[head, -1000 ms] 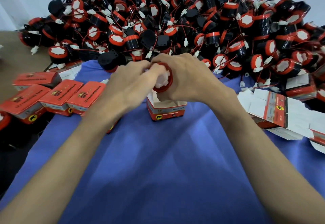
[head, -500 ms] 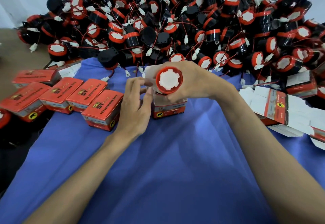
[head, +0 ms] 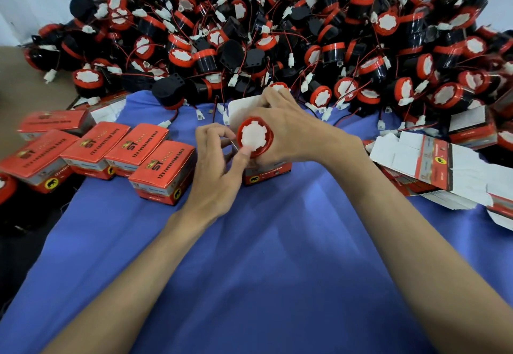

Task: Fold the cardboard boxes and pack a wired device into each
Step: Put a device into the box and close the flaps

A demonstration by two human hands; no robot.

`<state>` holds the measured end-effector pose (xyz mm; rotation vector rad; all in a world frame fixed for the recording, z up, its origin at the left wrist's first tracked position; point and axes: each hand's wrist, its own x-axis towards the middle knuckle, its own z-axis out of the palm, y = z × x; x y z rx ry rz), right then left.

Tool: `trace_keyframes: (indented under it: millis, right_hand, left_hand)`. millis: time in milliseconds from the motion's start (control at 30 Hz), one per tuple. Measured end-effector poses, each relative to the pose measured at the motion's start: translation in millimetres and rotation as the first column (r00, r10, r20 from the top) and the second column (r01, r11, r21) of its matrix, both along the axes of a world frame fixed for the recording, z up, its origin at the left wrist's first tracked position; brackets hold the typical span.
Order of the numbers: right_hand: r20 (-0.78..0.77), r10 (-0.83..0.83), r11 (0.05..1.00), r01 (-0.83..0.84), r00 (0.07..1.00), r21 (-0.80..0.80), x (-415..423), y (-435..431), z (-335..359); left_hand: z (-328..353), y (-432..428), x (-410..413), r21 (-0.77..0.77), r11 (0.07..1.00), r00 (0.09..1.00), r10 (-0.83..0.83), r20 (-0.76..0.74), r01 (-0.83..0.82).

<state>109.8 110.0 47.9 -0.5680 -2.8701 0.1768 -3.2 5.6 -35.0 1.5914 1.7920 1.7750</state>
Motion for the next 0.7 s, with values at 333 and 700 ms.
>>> trace_keyframes:
  millis: [333, 700]
  right_hand:
    - [0.088, -0.061, 0.994, 0.052, 0.994, 0.101, -1.6, 1.5, 2.6]
    - [0.166, 0.033, 0.999, -0.034, 0.986, -0.001, -2.1, -2.4, 9.0]
  left_hand:
    - [1.9, 0.9, 0.3, -0.124, 0.987, 0.99, -0.085, 0.115, 0.1]
    - [3.6, -0.1, -1.1, -0.082, 0.995, 0.993, -0.047, 0.112, 0.056]
